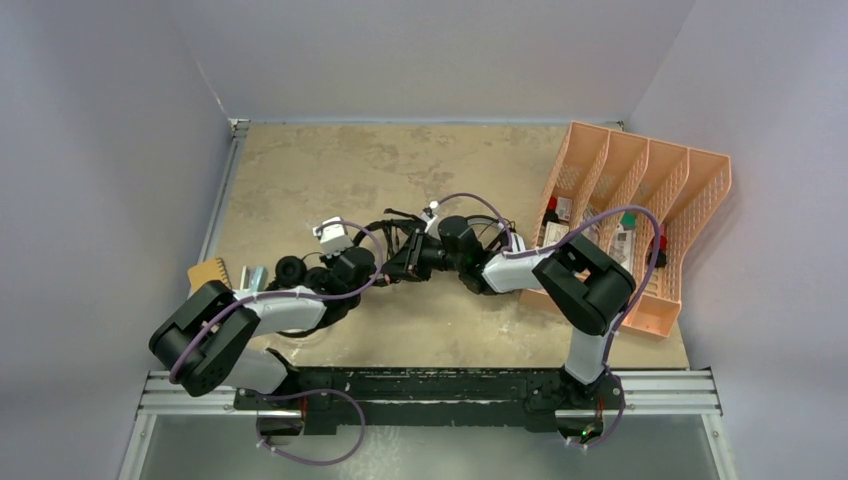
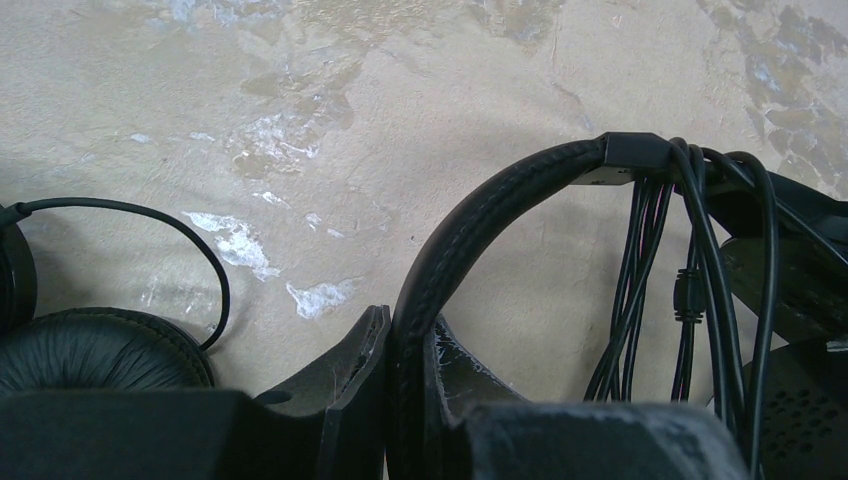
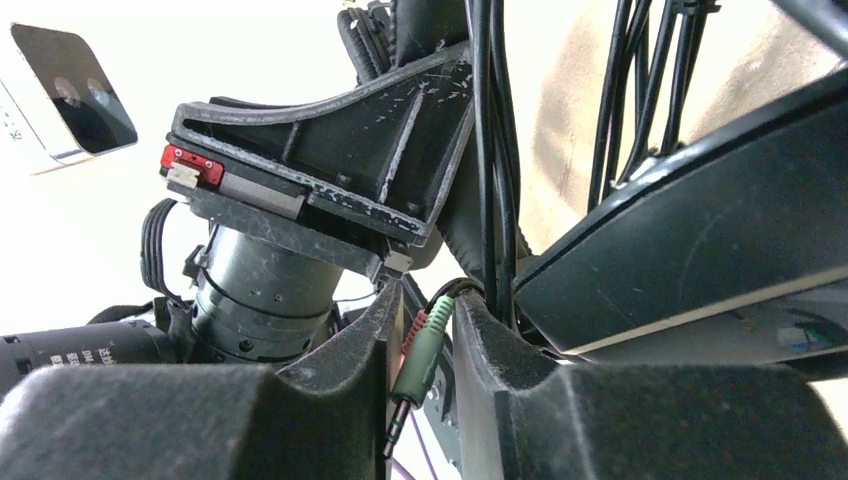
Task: Wrap the headphones
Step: Wrap the headphones cable around the headphones.
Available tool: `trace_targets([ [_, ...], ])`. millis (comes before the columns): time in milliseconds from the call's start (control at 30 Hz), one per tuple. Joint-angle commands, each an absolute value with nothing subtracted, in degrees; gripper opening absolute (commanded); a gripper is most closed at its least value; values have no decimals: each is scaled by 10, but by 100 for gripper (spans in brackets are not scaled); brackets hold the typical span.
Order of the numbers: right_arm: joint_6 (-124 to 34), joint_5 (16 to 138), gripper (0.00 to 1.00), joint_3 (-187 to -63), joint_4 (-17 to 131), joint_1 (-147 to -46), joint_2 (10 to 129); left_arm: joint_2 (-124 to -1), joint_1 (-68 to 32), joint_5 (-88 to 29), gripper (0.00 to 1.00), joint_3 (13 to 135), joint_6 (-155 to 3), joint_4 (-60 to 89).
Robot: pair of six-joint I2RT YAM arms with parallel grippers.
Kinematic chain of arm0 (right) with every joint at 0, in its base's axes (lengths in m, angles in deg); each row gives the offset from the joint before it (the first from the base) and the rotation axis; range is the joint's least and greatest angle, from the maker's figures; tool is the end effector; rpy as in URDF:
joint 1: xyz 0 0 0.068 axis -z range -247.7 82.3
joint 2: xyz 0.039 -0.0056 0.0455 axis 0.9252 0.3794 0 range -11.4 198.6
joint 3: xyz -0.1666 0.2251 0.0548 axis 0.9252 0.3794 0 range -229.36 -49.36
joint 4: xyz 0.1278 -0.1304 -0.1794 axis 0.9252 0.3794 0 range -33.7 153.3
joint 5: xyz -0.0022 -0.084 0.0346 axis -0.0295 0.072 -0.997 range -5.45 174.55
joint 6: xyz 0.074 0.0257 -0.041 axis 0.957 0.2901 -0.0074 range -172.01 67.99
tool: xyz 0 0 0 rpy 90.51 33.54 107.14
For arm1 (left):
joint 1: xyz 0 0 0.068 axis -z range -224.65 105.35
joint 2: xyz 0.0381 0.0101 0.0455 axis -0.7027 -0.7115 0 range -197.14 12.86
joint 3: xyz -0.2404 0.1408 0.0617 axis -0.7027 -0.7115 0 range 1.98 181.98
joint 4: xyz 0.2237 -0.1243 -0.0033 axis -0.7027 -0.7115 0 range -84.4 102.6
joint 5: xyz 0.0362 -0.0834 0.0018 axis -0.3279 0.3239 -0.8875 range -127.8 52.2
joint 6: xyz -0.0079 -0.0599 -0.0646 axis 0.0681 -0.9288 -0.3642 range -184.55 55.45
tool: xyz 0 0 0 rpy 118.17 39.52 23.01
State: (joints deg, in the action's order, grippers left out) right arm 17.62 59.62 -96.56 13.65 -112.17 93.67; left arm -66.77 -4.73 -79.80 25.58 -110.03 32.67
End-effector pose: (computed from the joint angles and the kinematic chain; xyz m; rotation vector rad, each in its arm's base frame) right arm 0.2694 0.3110 0.1721 0.1164 2.2221 1.6707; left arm 0.2338 -0.1269 0.1433 -0.4848 1.9659 -0.1264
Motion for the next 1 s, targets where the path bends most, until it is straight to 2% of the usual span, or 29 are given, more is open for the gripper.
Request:
trace_targets([
  [0, 154, 655, 28, -1015, 133, -1108, 932, -665, -32, -766, 0, 261, -1118, 355],
  [400, 63, 691, 42, -1080, 274, -1108, 926, -655, -30, -751, 0, 258, -1122, 339],
  [667, -5, 709, 45, -1126, 360, -1106, 929, -655, -30, -747, 0, 263, -1134, 312],
  [800, -111, 686, 48, -1164, 409, -1103, 904, -651, -30, -752, 0, 267, -1137, 310],
  [900, -262, 661, 52, -1185, 474, -1104, 863, -648, -31, -762, 0, 270, -1138, 308],
  [967, -348, 658, 58, -1194, 536, -1104, 832, -649, -31, -766, 0, 271, -1144, 311],
])
